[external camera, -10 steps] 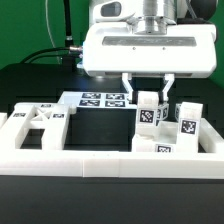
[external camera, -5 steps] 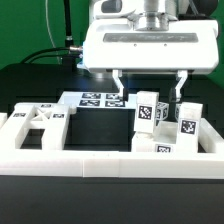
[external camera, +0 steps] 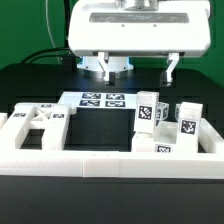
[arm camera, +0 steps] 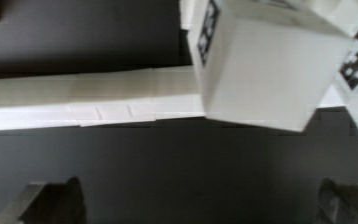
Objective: Assemble chair
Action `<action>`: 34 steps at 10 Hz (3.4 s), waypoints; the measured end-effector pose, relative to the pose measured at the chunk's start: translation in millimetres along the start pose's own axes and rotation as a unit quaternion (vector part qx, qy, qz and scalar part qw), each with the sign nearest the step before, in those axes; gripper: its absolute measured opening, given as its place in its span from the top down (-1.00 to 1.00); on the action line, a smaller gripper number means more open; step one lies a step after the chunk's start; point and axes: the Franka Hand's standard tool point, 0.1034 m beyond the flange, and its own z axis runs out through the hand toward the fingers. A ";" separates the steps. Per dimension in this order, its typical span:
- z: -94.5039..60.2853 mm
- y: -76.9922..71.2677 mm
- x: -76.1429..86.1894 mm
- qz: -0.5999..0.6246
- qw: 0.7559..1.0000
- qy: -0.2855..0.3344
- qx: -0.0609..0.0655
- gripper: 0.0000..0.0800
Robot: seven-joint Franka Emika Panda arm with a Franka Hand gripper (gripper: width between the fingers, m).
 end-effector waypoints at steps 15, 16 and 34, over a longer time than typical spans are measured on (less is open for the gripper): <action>14.2 -2.7 -14.6 0.159 0.966 -0.206 -0.004 -0.62; 14.4 -2.9 -14.8 0.185 0.961 -0.206 -0.009 -0.62; 24.6 -12.5 -26.8 0.453 0.864 -0.211 -0.057 0.28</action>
Offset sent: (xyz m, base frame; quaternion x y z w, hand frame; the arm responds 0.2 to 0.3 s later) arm 0.0010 -0.0038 -0.0037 0.0032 -0.0865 0.0341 0.9957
